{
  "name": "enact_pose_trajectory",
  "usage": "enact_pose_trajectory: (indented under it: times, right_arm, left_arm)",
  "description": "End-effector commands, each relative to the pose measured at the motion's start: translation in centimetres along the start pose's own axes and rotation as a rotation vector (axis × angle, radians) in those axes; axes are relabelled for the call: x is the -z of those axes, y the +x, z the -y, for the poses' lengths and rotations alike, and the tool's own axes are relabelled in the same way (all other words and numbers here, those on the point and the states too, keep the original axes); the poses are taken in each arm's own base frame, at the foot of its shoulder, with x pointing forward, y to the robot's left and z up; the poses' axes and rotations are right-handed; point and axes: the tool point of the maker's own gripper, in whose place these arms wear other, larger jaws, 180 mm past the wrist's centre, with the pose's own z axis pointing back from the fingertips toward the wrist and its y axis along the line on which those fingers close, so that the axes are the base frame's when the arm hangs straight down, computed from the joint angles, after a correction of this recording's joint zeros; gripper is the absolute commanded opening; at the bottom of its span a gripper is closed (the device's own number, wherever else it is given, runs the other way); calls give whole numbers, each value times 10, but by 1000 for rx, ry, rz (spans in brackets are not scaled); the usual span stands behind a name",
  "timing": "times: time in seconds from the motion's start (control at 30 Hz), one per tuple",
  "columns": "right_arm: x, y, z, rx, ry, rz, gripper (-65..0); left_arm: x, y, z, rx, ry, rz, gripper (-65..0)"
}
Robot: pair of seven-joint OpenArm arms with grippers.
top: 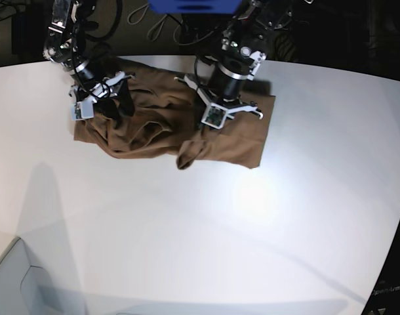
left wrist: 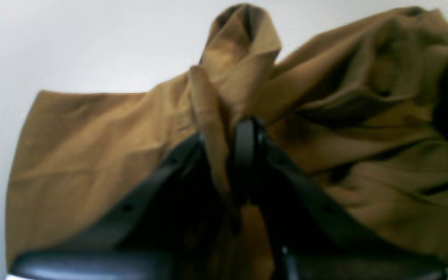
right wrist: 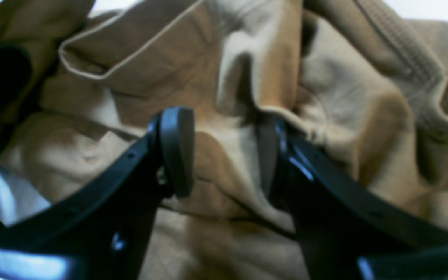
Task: Layout the t-shirt on the table in an organized manner, then fold the t-shirt properly
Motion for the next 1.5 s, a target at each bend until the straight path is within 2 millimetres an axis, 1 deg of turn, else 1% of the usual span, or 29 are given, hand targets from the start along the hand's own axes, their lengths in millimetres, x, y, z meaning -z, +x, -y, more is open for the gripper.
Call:
enact_pose_trajectory:
  times: [0.0, 0.17, 0.23, 0.3, 0.37, 0.43, 0.5, 0.53, 0.63, 0.7, 0.77, 0.8, 0.87, 0.93, 0.97, 1.0, 1.07, 1.1, 1.2, 1.23, 1.3, 1.33, 1.4, 1.47]
  right_arm:
    - [-2, -3, 2, -14, -10, -23, -380]
    - [-2, -3, 2, -14, -10, -23, -380]
    - [-2, -3, 2, -14, -10, -23, -380]
    - [-2, -2, 2, -15, -10, -22, -380]
    - [-2, -2, 2, -15, -10, -22, -380]
    - [-2, 0, 4, -14, -15, -14, -379]
    - [-3, 9, 2, -29, -15, 8, -378]
    - [-4, 13, 2, -38, -15, 17, -378]
    - [-8, 28, -3, -71, -13, 51, -366]
    - [-13, 43, -4, -102, -20, 81, -329]
    - [-23, 50, 0, -116, -46, 99, -290]
    - [-26, 52, 0, -119, -53, 107, -277]
    - [-31, 56, 3, -128, -65, 116, -265]
    - [-33, 52, 4, -124, -71, 108, -265]
    - [-33, 52, 4, -123, -71, 107, -265]
    - [-33, 51, 4, -122, -71, 106, -265]
    - [-33, 51, 4, -122, -71, 106, -265]
    - [-33, 51, 4, -121, -71, 106, -265]
    - [-33, 51, 4, -121, -71, 106, -265]
    - [-33, 52, 4, -123, -71, 109, -265]
    - [-33, 53, 4, -125, -71, 109, -265]
    - [-33, 53, 5, -125, -72, 109, -265]
    - [-36, 54, 8, -126, -84, 114, -265]
    - [-40, 57, 16, -124, -110, 120, -265]
  left_arm:
    - [1, 14, 1, 26, 0, 54, -646]
    - [0, 8, 3, 115, 8, 46, -636]
    - [0, 6, 1, 110, 13, 33, -583]
    - [0, 2, 0, 109, 15, 2, -499]
    - [-3, 14, 2, 102, 14, 28, -423]
    - [-12, 36, 5, 79, 13, 97, -380]
    - [-24, 66, 6, 58, 14, 210, -362]
    - [-28, 77, 6, 52, 18, 250, -360]
    - [-36, 96, 1, 53, 26, 321, -360]
    - [-38, 90, -16, 66, 65, 303, -360]
    - [-38, 80, -38, 70, 125, 275, -361]
    - [-37, 69, -50, 73, 156, 244, -365]
    - [-32, 38, -70, 79, 208, 163, -365]
    - [-28, 16, -79, 69, 236, 103, -365]
    - [-27, 9, -79, 61, 239, 87, -366]
    - [-26, 3, -77, 56, 234, 70, -366]
    - [-26, -2, -70, 54, 217, 58, -366]
    - [-27, -4, -55, 49, 182, 53, -366]
    - [-31, -6, 0, 73, 32, 53, -366]
    - [-33, -6, 15, 89, -18, 58, -366]
    - [-41, -6, 38, 107, -98, 67, -366]
    - [-43, 0, 47, 114, -127, 84, -366]
    - [-47, 14, 56, 129, -166, 125, -366]
    - [-54, 28, 51, 131, -159, 163, -366]
